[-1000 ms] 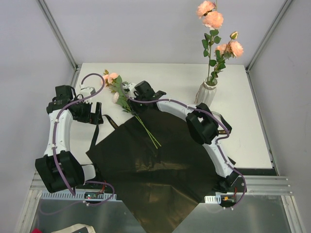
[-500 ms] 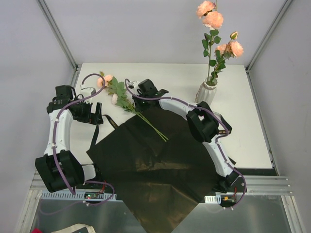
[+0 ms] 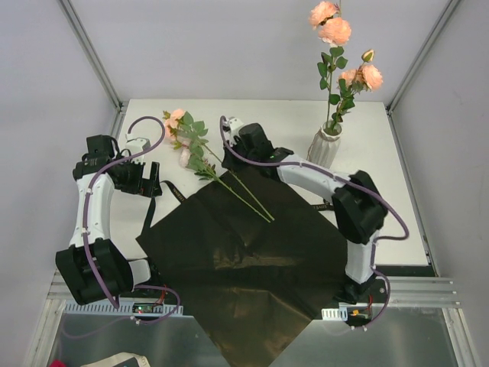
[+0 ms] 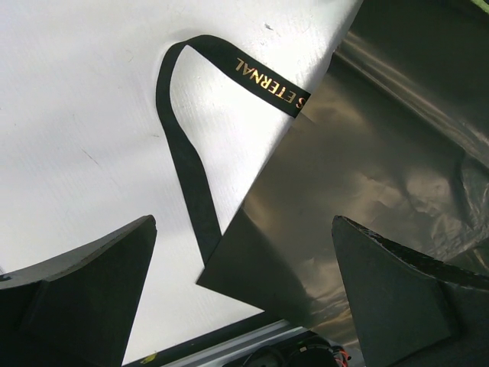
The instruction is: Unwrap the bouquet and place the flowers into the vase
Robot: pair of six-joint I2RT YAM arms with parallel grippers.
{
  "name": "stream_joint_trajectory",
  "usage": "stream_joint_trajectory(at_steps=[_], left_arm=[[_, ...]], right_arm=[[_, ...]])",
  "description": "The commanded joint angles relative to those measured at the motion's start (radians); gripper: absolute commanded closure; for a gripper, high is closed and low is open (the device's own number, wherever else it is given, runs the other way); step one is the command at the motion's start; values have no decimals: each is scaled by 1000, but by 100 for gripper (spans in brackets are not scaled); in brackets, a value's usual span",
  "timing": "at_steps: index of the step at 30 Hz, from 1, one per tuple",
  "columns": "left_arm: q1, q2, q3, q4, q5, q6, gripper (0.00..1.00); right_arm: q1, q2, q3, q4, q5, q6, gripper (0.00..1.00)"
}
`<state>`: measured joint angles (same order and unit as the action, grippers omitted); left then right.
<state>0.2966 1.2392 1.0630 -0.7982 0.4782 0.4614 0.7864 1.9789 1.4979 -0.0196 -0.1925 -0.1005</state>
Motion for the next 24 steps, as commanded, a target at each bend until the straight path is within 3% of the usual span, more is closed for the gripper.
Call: stream_joint_trajectory(at_steps=[1,10,17,20,24], left_arm=[[10,-46,-11,-9,2,17,1],[12,-50,11,-21,11,10,1],[12,-40,32,-24,22,5,1],[12,-37,38,-26,25,5,1],[12,-30,46,-27,22,13,1]], right_arm=[[11,-224,-77,217,85,21,99],[20,-536,-105,293,186,-100,99],[1,-719,-77,542,291,-399,99],[-47,-746,-68,703,298,-493,99],[-175,-753,-61,780,278,-545,99]])
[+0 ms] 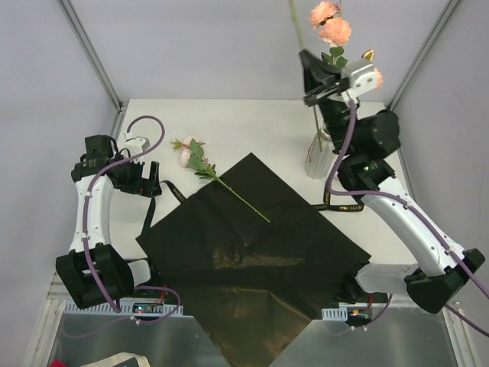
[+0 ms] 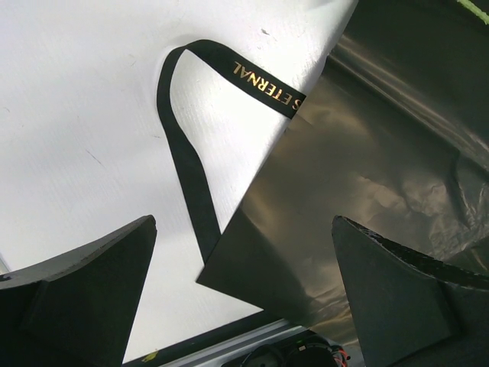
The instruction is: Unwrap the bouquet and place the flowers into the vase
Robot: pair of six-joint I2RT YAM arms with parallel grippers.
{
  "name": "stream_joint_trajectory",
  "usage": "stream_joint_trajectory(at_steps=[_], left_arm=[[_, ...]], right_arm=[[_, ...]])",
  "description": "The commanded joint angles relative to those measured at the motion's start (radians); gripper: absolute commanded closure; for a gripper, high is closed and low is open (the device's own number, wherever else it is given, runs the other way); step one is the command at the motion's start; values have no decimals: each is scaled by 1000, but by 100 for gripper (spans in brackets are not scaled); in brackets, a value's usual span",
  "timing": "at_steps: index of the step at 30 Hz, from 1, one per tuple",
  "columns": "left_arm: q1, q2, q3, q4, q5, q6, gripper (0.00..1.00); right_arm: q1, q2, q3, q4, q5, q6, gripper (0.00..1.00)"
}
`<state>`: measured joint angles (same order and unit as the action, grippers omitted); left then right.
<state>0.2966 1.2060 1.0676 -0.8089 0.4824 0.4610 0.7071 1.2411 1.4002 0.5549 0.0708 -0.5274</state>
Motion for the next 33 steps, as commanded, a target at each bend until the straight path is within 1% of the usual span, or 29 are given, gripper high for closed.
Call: stream_joint_trajectory(at_steps=[1,3,7,10,13,14,17,24,33], left_arm=[[12,7,45,-16,16,13,1],[12,10,51,-15,16,13,1],[12,24,61,-16,18,13,1],[12,39,78,-16,15,8,1],[12,47,91,-15,15,8,1],[13,49,97,-18,12,10,1],[12,56,107,-19,5,18,1],[12,108,144,-21,-5,25,1],[12,198,193,-18,16,15,1]], right_arm=[[-118,-15,34,223,18,-114,99],[-174,-22,7,272,21,-96,99],[-230,-46,-66,370,33,-77,99],[-271,-32,-119,459,55,-50,99],[-308,0,-170,581,75,-31,100],[-325,14,-179,665,101,-13,99],[-359,70,-181,766,95,70,99],[-431,227,-115,846,80,182,100],[-477,299,-124,887,49,208,100]])
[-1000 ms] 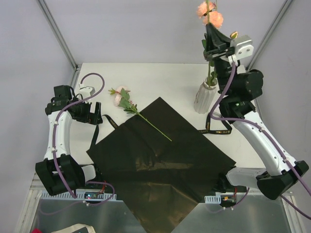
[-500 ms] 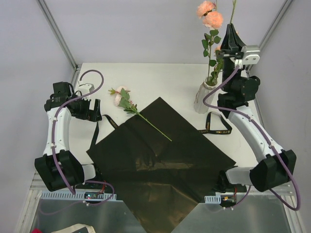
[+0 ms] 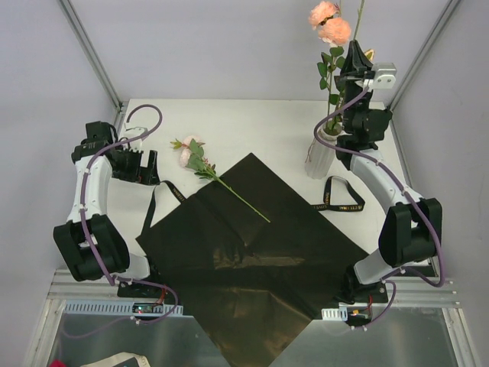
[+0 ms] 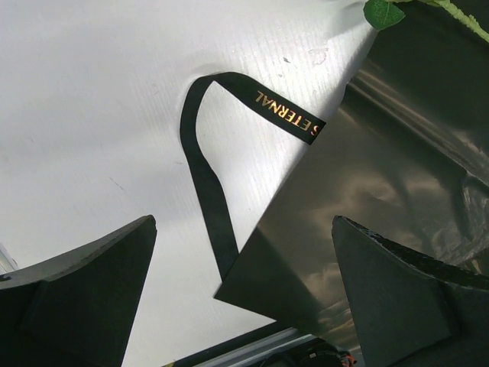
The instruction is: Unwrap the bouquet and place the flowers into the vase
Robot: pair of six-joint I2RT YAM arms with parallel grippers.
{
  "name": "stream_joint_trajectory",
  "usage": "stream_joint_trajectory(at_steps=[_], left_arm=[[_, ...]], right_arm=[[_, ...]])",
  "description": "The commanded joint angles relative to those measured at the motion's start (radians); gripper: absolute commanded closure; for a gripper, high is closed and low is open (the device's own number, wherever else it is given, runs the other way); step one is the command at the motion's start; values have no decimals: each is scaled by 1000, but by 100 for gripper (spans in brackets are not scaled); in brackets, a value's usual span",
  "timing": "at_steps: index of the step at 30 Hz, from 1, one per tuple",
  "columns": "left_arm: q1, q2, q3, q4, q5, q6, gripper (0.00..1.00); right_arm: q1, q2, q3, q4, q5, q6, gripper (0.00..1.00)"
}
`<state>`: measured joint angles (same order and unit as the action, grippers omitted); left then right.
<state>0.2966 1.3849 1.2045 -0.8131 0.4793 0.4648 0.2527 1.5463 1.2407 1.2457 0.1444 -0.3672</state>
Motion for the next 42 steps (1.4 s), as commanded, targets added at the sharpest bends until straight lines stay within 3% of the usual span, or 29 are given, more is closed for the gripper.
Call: stream_joint_trajectory(at_steps=[1,26,35,36,40,42], left_arm=[[12,28,61,-14,22,9,1],[12,-7,76,-44,-5,34,1],[12,-24,96,-55,5,29,1],[12,-30,93,-57,7,29,1],[12,-47,83,-57,5,32,1],[12,-60,75,-57,5,34,1]], right_arm=[[-26,-3,25,204,-25,48,100],[-35,32,-55,285,-86,-4,100],[-1,-118,-257,285,-33,-29,99],[5,-138,-283,287,-25,-29,94],[29,-248,-362,287,7,-55,90],[36,-279,-397,284,3,-61,75]])
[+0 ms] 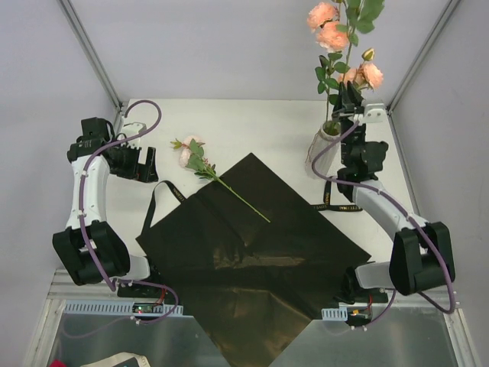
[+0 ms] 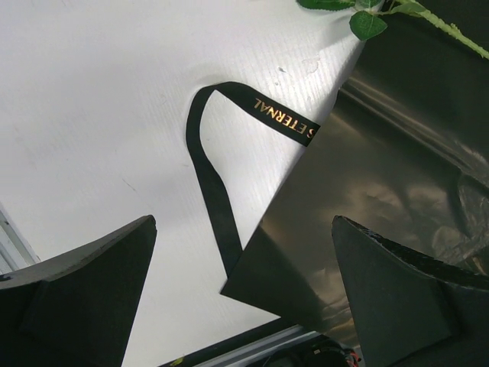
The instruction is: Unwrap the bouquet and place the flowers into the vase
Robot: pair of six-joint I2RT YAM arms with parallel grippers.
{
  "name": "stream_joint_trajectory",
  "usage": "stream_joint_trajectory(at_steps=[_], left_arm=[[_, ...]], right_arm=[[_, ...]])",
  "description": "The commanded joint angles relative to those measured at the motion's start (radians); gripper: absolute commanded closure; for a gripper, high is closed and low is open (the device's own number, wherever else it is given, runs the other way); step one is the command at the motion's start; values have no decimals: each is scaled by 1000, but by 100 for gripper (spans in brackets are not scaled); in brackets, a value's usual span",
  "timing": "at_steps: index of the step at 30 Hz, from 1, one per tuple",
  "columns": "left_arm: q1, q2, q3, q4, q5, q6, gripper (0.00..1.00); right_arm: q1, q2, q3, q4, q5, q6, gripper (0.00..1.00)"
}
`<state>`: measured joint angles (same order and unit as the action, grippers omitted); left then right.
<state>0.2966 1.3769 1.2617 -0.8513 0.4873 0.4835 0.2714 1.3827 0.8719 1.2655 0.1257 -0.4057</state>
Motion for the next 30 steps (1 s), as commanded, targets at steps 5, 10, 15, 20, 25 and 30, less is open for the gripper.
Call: stream_joint_trajectory(at_steps=[5,10,15,20,25,30], left_arm=[[12,-78,1,-19,8,10,1],[13,-99,-16,-20,19,7,1],[10,-119,-39,-19,30,6,1],[12,-122,-41,-22,36,-2,1],[12,-131,-41,-20,34,6,1],[12,-134,-48,-22,36,13,1]], right_arm=[[68,-217,-79,192,18,-64,46],[129,-313,-135,97,45,-114,39],[215,-410,-155,-138,48,-87,36],[273,-470,-77,-601,77,108,35],[302,-433,-8,-903,104,189,33],[318,-409,-8,-1023,-3,255,34]])
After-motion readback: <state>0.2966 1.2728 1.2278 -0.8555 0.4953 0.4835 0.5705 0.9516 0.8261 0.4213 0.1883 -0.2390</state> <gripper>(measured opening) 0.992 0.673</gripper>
